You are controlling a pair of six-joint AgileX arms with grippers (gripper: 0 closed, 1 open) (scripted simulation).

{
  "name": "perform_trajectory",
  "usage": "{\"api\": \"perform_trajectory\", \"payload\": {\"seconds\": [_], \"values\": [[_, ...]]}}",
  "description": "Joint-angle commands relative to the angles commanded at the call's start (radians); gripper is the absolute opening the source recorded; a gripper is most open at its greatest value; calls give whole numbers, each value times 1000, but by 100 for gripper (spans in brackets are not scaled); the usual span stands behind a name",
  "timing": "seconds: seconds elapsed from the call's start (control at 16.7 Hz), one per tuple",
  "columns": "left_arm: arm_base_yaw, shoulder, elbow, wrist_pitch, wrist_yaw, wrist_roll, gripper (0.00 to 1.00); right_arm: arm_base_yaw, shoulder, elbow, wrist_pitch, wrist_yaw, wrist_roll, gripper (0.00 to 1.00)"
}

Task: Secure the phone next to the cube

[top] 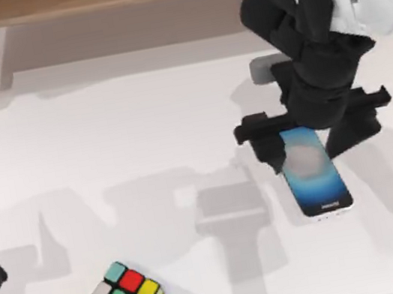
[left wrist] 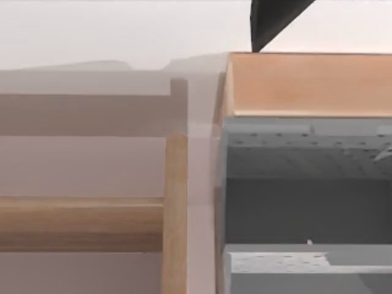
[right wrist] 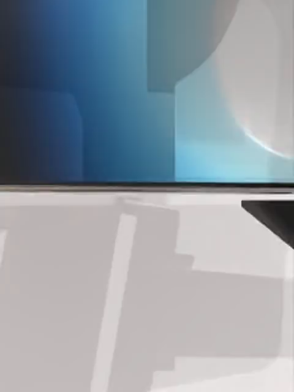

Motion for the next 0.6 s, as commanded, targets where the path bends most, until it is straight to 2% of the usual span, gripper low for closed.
{"api": "perform_trajectory", "payload": {"seconds": [0.3, 0.6], "values": [[0, 0, 0, 0, 0, 0, 100, 234, -9, -7, -8, 31, 301, 0], [0, 0, 0, 0, 0, 0, 100, 379, -22, -33, -11, 68, 506, 0]]}}
